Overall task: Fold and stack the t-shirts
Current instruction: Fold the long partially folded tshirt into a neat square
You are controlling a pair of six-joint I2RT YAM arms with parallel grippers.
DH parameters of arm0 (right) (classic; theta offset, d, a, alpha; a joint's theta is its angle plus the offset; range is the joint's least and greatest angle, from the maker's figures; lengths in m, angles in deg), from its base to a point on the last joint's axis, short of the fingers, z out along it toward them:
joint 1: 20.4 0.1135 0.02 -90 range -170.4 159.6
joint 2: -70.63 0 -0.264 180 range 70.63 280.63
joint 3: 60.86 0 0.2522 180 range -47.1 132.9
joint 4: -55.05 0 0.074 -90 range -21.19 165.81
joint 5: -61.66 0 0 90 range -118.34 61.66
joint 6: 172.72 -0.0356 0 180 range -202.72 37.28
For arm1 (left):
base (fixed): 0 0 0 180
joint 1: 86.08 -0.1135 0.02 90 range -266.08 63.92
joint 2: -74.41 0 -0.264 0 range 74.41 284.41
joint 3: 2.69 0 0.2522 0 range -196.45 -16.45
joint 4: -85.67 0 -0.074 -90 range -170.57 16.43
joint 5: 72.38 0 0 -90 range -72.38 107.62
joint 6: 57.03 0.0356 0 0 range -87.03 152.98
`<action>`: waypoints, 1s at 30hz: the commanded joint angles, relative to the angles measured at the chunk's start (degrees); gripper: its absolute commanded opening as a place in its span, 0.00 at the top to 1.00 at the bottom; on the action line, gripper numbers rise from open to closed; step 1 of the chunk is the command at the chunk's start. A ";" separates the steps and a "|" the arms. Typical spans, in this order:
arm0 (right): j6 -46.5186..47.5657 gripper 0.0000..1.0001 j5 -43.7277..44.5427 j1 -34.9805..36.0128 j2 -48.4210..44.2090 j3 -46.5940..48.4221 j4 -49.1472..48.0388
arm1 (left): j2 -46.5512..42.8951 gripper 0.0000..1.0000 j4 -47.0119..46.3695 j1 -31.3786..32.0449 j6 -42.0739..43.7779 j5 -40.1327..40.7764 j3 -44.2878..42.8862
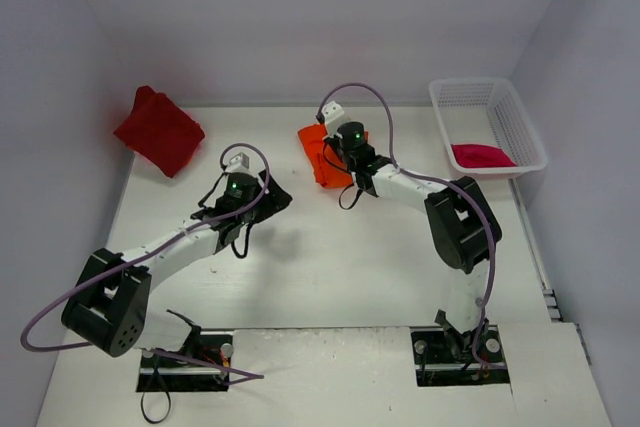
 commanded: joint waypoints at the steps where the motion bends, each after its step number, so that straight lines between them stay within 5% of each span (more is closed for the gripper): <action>1: 0.34 1.00 -0.03 -0.59 -0.43 2.29 -4.62 | -0.68 0.37 -2.60 -0.30 0.78 0.18 -4.83; 6: 0.07 1.00 -0.12 -0.85 -1.57 1.33 -4.80 | 4.50 0.37 -4.26 -0.65 2.01 0.44 -9.49; 17: -0.98 1.00 -0.12 -0.94 -4.47 -1.40 -4.98 | 20.93 0.37 -25.68 -5.75 -0.71 -8.43 -17.32; 30: -0.37 1.00 0.76 -1.12 -6.67 -4.30 -4.98 | 36.22 0.43 -40.65 -10.15 -8.35 -17.31 -26.72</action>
